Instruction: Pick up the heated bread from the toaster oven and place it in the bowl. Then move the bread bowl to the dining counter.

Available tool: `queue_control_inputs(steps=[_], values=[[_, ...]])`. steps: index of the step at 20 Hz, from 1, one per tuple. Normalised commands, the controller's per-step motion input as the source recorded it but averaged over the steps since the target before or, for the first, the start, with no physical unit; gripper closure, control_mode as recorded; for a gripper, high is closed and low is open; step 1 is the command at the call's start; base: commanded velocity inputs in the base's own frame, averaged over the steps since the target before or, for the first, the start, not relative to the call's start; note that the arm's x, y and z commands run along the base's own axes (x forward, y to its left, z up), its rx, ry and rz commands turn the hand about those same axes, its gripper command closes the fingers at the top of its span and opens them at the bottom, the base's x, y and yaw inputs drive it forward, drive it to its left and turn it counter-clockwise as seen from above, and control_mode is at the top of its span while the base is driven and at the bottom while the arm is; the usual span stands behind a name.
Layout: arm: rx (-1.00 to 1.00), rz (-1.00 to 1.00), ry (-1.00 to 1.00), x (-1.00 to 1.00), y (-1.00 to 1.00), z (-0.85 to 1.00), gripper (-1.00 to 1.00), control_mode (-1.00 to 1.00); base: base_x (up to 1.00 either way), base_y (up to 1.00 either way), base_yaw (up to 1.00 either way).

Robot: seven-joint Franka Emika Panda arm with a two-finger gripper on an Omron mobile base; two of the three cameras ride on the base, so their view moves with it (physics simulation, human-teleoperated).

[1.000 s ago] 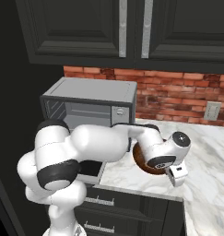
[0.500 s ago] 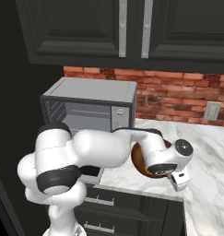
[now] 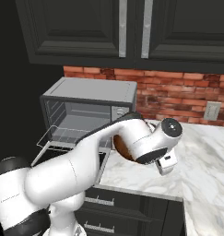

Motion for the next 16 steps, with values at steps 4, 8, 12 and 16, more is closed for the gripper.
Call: queue_control_inputs(steps=[4,8,12,16], values=[[0.0,-0.02,0.04,-0.39,1.0,0.95,1.0,-1.0,0.0,0.0,0.0],[0.1,-0.02,0.01,-0.55,0.76,0.73,1.0,-1.0,0.0,0.0,0.0],[0.19,0.0,0.0,-0.03,0.97,0.23,1.0,-1.0,0.0,0.0,0.0],[0.19,-0.01,0.0,0.04,0.8,0.0,1.0,-1.0,0.0,0.0,0.0]])
